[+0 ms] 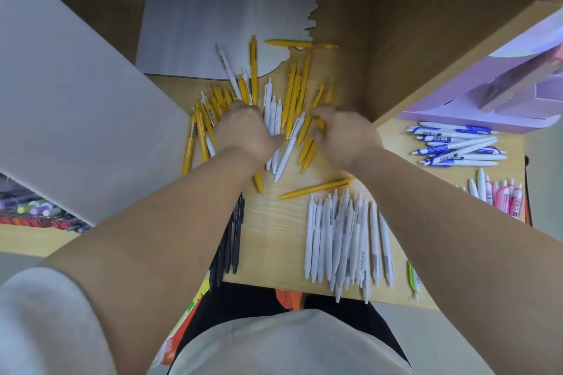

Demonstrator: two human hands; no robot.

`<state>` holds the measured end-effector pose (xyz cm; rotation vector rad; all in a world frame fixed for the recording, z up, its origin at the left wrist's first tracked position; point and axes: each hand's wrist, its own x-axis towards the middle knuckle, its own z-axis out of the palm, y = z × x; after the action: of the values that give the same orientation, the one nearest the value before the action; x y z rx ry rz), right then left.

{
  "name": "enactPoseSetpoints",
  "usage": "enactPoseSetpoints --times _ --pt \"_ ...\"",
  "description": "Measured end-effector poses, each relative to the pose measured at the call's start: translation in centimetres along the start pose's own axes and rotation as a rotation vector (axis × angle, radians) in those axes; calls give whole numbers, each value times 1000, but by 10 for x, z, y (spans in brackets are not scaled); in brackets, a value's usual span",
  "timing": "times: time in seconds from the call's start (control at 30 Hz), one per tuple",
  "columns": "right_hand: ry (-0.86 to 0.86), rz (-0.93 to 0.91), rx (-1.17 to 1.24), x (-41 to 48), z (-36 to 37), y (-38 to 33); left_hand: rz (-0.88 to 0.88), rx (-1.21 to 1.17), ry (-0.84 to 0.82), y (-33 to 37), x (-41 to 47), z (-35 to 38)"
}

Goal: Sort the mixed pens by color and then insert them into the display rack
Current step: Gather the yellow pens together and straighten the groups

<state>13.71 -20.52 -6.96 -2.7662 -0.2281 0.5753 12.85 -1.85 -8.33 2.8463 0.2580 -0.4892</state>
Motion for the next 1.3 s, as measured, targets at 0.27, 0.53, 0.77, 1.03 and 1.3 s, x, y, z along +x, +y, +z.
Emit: enactPoseSetpoints --times 0.27,0.53,0.77,1.03,1.3 --pt "58 28 78 -13 5 -2 -3 235 -43 16 8 -8" --pt "-55 251 335 -8 28 -31 6 243 -75 17 13 -8" --pt "8 360 235 -13 36 -52 -14 -3 -88 5 14 -7" --pt "40 423 595 -28 5 -37 -125 -763 -54 1 -15 -32" --pt "-7 435 623 -116 -8 22 -92 -830 -201 10 -110 -33"
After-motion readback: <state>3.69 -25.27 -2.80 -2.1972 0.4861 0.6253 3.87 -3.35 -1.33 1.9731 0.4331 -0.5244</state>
